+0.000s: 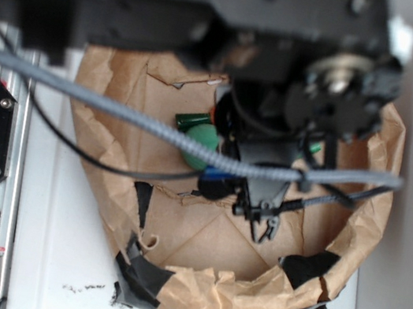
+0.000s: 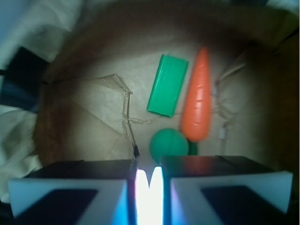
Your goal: Grab the green ball.
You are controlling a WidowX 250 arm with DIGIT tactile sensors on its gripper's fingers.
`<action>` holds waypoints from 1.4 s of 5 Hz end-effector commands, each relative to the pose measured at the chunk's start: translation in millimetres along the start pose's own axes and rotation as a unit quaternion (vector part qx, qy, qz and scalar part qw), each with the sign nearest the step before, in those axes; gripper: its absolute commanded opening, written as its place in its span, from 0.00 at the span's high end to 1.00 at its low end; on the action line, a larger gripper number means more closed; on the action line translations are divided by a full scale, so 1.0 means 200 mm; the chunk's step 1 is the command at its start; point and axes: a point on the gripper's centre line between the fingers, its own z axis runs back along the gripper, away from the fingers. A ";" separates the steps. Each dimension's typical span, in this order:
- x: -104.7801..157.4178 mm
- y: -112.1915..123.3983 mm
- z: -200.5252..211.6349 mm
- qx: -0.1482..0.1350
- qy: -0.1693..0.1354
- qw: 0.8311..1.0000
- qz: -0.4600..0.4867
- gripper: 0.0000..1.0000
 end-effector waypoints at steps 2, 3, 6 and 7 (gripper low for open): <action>-0.03 0.01 0.13 -0.011 -0.042 0.999 0.028 0.36; -0.02 0.06 -0.12 -0.021 -0.053 0.989 0.138 0.00; 0.06 0.08 -0.63 0.003 -0.029 0.982 0.189 0.00; 0.05 0.04 -0.75 0.011 0.037 0.987 0.157 0.00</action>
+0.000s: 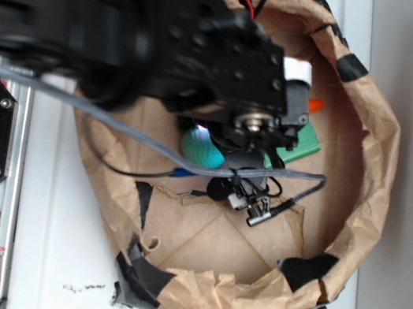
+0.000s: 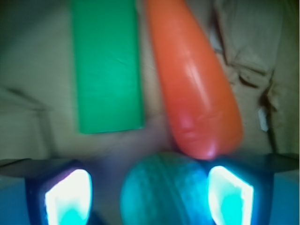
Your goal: Grab the green ball.
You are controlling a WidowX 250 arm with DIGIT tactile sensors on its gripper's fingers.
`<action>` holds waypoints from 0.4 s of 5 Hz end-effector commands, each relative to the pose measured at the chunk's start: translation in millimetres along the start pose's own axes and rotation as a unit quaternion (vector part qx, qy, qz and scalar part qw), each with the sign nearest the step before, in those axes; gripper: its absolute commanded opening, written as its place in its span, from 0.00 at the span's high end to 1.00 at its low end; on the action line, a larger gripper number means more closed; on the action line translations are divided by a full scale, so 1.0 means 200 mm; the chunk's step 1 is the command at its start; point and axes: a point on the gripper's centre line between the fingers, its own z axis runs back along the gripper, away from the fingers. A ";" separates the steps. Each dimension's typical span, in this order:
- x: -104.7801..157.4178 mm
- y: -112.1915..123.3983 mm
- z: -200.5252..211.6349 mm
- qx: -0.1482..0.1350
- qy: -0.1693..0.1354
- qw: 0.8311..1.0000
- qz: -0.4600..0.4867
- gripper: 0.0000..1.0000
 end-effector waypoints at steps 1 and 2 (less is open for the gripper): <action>-0.06 -0.08 -0.06 0.007 0.080 0.994 -0.077 1.00; -0.08 -0.10 0.05 -0.010 0.085 0.991 -0.102 1.00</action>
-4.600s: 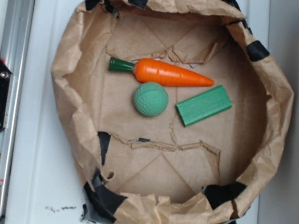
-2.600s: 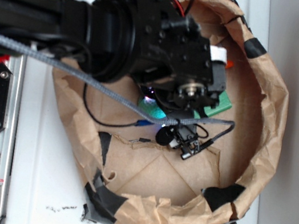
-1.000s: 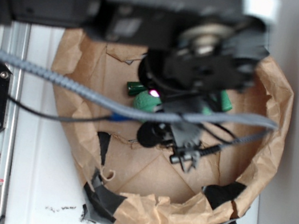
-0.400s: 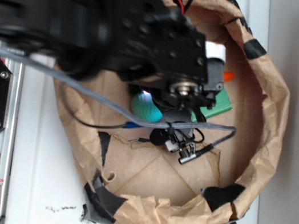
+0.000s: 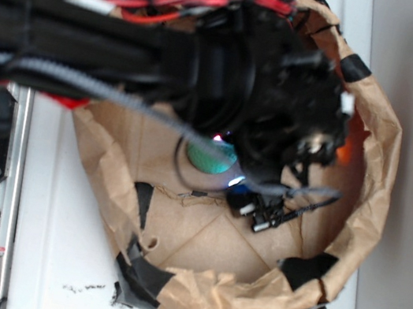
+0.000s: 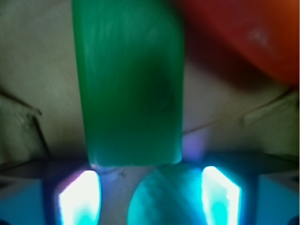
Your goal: Grab the green ball.
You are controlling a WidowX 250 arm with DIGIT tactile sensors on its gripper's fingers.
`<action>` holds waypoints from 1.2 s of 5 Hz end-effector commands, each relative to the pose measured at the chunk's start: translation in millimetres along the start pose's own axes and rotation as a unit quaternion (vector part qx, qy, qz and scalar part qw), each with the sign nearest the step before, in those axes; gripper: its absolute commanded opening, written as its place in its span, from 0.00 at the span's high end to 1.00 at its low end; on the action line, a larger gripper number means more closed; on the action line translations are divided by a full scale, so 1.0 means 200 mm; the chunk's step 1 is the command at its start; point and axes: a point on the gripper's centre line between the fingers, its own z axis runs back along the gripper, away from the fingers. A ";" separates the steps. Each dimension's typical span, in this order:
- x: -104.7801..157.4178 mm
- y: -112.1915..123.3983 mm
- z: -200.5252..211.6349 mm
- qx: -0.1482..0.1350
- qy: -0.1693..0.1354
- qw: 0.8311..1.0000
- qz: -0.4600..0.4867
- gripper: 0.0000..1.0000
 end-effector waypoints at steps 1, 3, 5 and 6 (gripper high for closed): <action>-0.08 -0.02 0.22 -0.027 -0.005 0.998 -0.050 1.00; -0.12 0.01 0.47 -0.018 -0.060 0.996 -0.071 1.00; -0.14 0.07 0.60 -0.047 -0.083 0.993 -0.066 0.00; -0.15 0.13 0.46 -0.063 -0.098 0.987 -0.109 0.00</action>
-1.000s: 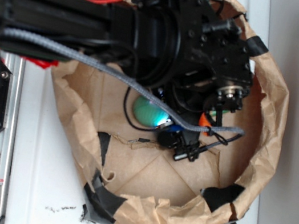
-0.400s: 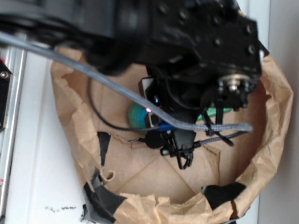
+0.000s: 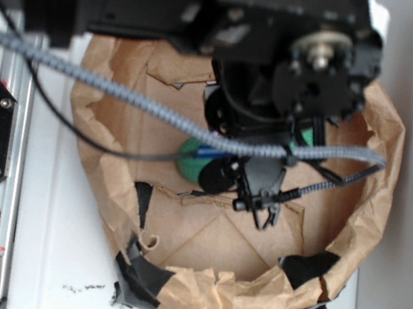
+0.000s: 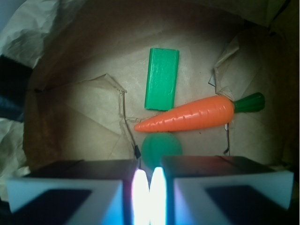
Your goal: Grab the green ball.
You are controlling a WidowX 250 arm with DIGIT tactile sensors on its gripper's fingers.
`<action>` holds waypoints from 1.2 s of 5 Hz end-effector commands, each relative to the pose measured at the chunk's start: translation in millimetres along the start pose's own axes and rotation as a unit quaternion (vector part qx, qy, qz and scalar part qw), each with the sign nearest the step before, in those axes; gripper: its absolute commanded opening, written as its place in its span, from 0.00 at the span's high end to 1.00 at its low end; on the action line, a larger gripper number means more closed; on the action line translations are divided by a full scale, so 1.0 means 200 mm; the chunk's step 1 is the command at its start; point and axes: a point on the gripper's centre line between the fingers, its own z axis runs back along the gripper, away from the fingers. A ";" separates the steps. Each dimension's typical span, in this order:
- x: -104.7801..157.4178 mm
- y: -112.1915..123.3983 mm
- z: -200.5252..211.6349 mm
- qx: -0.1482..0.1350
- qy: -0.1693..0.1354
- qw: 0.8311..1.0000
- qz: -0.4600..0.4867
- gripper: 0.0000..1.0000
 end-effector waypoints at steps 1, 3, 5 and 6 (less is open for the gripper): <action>-0.05 0.14 -0.20 -0.015 -0.043 0.998 -0.050 0.00; -0.02 0.04 -0.34 -0.056 -0.020 0.996 -0.061 0.00; -0.01 -0.03 -0.56 -0.006 0.018 0.996 -0.082 0.00; -0.06 -0.03 -0.56 0.005 0.027 0.995 -0.093 1.00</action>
